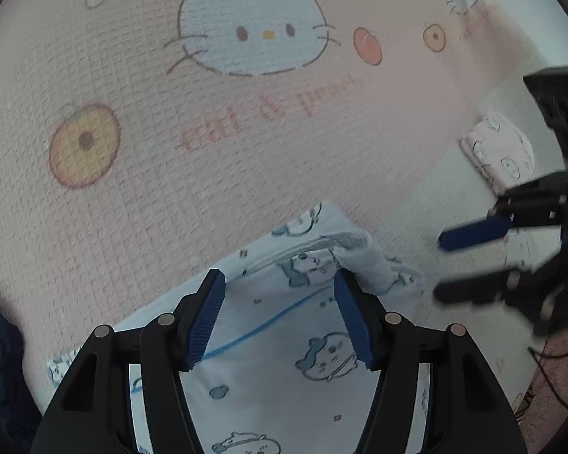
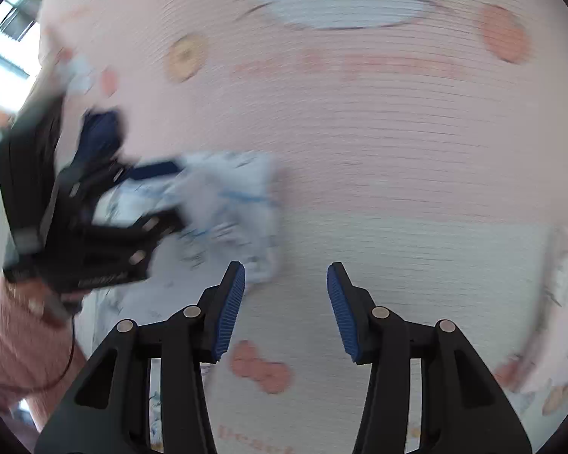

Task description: Fold clothes

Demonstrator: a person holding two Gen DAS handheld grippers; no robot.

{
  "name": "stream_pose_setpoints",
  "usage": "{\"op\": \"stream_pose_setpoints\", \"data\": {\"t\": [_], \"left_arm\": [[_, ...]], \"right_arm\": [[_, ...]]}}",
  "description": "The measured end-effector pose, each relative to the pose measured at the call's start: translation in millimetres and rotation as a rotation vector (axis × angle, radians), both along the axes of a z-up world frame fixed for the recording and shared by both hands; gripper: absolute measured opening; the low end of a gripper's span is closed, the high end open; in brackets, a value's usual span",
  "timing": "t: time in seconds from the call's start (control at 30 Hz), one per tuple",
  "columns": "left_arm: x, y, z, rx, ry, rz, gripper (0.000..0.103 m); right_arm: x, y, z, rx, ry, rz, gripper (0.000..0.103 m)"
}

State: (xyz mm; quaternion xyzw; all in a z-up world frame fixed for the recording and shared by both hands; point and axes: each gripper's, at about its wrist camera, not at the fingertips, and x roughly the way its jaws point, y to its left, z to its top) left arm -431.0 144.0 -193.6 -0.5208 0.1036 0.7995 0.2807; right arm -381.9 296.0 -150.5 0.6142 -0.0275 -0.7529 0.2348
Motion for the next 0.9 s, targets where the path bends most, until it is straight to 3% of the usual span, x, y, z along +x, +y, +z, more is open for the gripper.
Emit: {"op": "stream_pose_setpoints", "data": {"t": [0.07, 0.2, 0.27, 0.33, 0.4, 0.5, 0.57, 0.63, 0.7, 0.8, 0.83, 0.9], "left_arm": [[-13, 7, -11, -0.001, -0.008, 0.01, 0.061], [-25, 2, -27, 0.027, -0.012, 0.102, 0.061], [-26, -13, -14, 0.066, 0.03, 0.186, 0.061], [-16, -34, 6, 0.101, 0.083, 0.225, 0.061], [2, -56, 23, 0.108, 0.118, 0.231, 0.061], [32, -96, 33, -0.027, 0.2, 0.318, 0.061], [57, -126, 34, -0.11, 0.248, 0.388, 0.061], [65, -145, 16, -0.148, 0.173, 0.405, 0.061], [61, -156, -10, -0.192, 0.113, 0.431, 0.061], [54, -180, -26, -0.281, 0.097, 0.511, 0.061], [51, -191, -24, -0.256, 0.084, 0.548, 0.061], [42, -207, -21, -0.13, 0.036, 0.585, 0.061]], "right_arm": [[10, -27, -4, 0.019, 0.026, 0.071, 0.047], [8, -39, -29, 0.182, 0.003, 0.014, 0.043], [9, -31, -26, 0.192, -0.015, 0.011, 0.042], [10, -26, -22, 0.314, -0.005, 0.026, 0.042], [6, -19, -14, 0.277, 0.005, -0.008, 0.043], [1, -31, 17, 0.1, 0.127, -0.032, 0.043], [2, -55, 26, 0.06, 0.214, -0.006, 0.043], [0, -76, 12, 0.152, 0.221, 0.019, 0.041], [-2, -75, -12, 0.257, 0.158, -0.018, 0.041], [-5, -59, -9, 0.199, 0.155, -0.08, 0.041], [-5, -57, -2, 0.188, 0.174, -0.102, 0.041], [-7, -54, 12, 0.178, 0.229, -0.149, 0.044]]}}
